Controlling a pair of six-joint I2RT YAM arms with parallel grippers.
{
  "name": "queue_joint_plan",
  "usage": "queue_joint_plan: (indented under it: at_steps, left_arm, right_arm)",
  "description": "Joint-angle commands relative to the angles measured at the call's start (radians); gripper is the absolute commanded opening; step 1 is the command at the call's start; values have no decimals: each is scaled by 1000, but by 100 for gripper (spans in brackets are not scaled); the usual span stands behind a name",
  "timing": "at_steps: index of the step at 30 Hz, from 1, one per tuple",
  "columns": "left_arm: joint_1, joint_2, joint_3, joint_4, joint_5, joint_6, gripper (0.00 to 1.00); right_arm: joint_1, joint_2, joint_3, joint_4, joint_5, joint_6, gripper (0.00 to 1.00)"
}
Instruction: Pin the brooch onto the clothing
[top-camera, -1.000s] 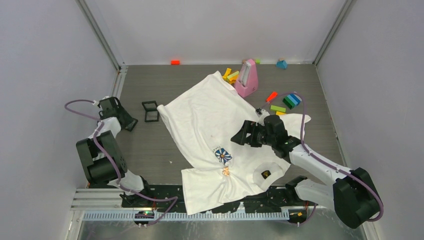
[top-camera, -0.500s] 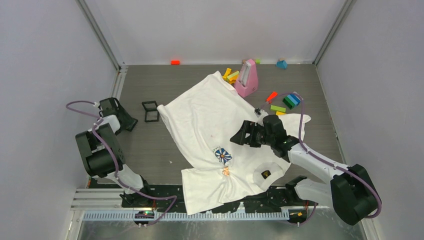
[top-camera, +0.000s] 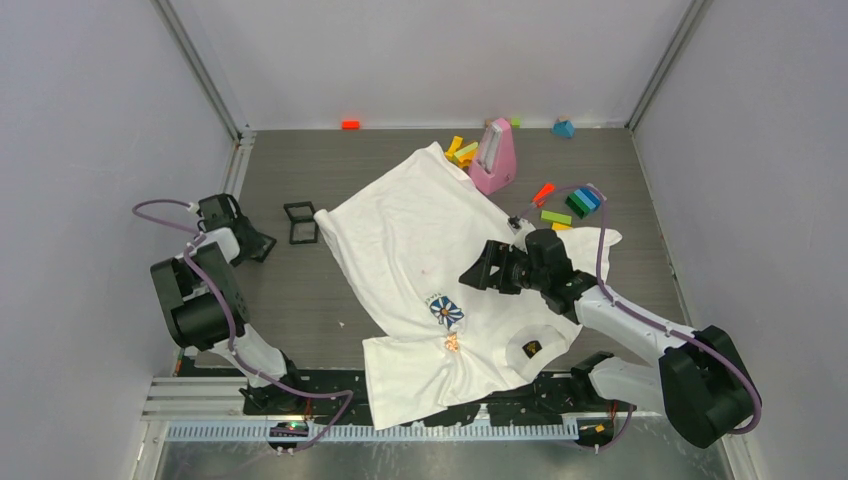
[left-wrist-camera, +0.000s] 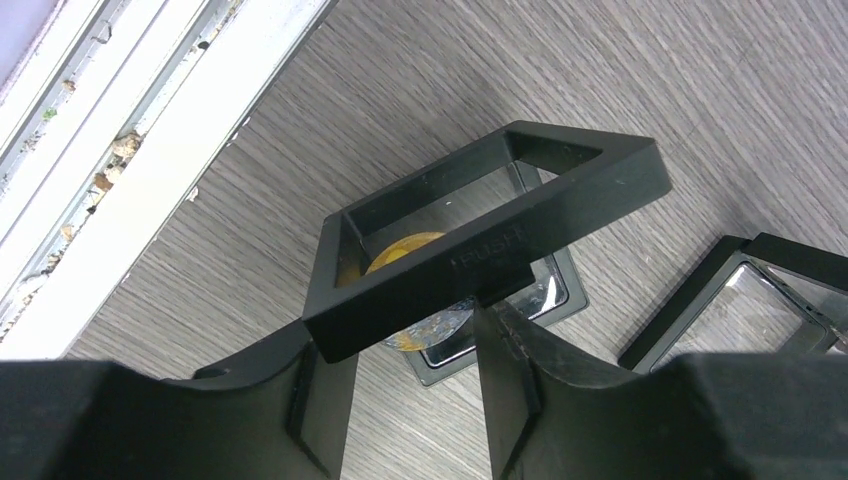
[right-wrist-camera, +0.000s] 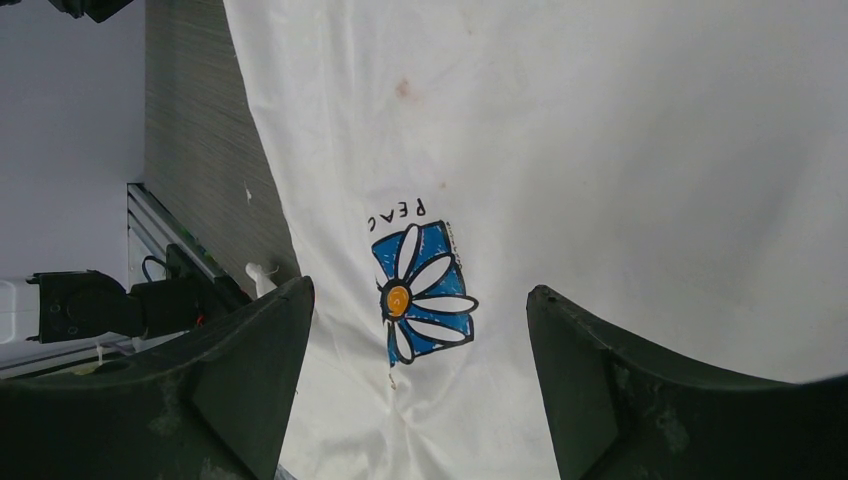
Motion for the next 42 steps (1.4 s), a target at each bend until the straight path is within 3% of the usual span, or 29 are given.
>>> queue_joint_plan:
  at_steps: [1,17,29,32,42]
  left_arm:
    - [7,-24,16,46,1,18,45]
    - [7,-138,-29,20,-9,15,17]
    - [8,-84,-6,48,61,15,8]
    - [7,-76,-2,48,61,14,2]
    - [7,-214,-57,69,117,-30,0]
  right_arm:
    - [-5,5,4,51,-18,2,83]
    - [-5,-5,-1,60,-32,9,83]
    - [-5,-5,-10,76,-40,17,83]
    - [-5,1,-9,80,-38,16,83]
    - [-5,3,-5,90,-47,17,83]
